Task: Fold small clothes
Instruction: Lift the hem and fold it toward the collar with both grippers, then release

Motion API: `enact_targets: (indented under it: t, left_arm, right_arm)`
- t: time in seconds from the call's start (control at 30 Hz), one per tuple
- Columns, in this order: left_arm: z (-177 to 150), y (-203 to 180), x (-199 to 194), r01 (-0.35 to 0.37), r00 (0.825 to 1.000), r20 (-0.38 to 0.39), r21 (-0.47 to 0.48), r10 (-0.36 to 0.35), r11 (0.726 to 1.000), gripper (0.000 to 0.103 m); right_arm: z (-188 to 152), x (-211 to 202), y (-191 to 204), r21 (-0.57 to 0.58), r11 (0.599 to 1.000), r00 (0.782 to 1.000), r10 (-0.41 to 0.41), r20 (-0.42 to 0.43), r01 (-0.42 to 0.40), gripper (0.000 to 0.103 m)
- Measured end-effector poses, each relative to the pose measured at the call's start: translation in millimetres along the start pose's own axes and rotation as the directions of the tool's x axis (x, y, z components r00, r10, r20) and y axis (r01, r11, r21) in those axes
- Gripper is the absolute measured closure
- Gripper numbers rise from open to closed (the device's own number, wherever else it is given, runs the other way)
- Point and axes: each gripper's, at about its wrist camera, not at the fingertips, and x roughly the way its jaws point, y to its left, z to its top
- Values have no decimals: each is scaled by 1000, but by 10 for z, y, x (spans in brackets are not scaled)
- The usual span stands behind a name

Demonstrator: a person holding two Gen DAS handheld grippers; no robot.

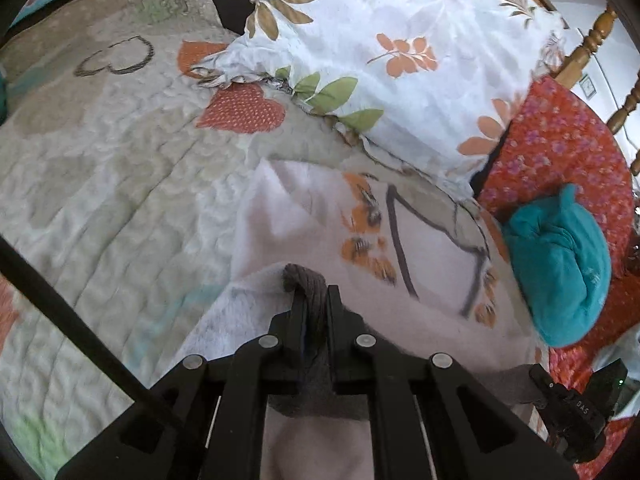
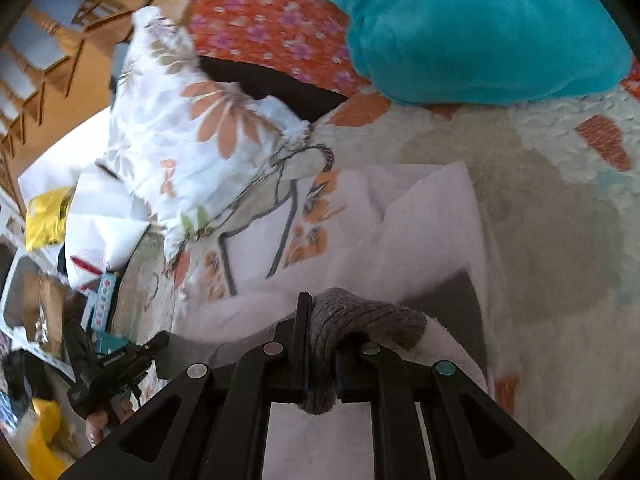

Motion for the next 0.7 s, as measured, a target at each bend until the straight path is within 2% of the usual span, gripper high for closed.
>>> enact_targets:
  t: [0.07, 0.1, 0.13, 0.17, 0.2, 0.23, 0.27, 0.3, 0.43, 0.57, 0.6, 0.7]
  left_arm:
    - [97, 42, 79, -6, 999, 35, -30, 7, 1000, 90]
    - [141, 71, 100, -10, 999, 52, -47, 13, 999, 78]
    - [186, 110, 114, -10, 998, 64, -69, 14, 998, 60]
    - [219, 144, 114, -9, 997, 73, -90, 16, 996, 54]
    - [255, 194, 91, -7, 996, 88, -114, 18, 993, 48]
    - [274, 230, 68, -3, 995, 97, -127, 15, 992, 46]
    - [288, 247, 53, -2, 995, 97, -130, 14, 992, 45]
    - [302, 259, 38, -5, 996, 92, -125, 17, 992, 44]
    - [274, 244, -37, -46, 995, 83, -72, 52, 996, 42]
    - [215, 154, -96, -87, 994, 63, 47, 84, 995, 39]
    - [199, 129, -72, -101, 994, 49, 80, 97, 992, 35]
    - [116, 81, 126, -114, 992, -37, 160, 122, 980, 34]
  right_arm:
    - [121, 167, -115, 39, 999, 999, 38, -1, -38, 92]
    - [168, 222, -168, 52, 998, 999, 45, 3, -45, 91]
    - [218, 282, -204, 61, 997, 999, 49, 7, -49, 90]
    - [252, 316, -225, 64, 997, 999, 44, 10, -45, 86]
    - [272, 338, -226, 62, 997, 999, 37, 14, -37, 76]
    - [297, 364, -218, 50, 999, 1000, 17, 25, -18, 69]
    - [315, 363, -215, 40, 999, 999, -3, 40, 1, 52]
    - [325, 351, -210, 33, 999, 998, -22, 60, 20, 43]
    - [378, 295, -276, 40, 999, 995, -39, 89, 36, 42]
    - [377, 216, -236, 27, 997, 990, -71, 122, 69, 42]
    - [376, 203, -215, 20, 996, 988, -83, 129, 81, 42]
    - [353, 182, -155, -12, 994, 984, -109, 141, 111, 41]
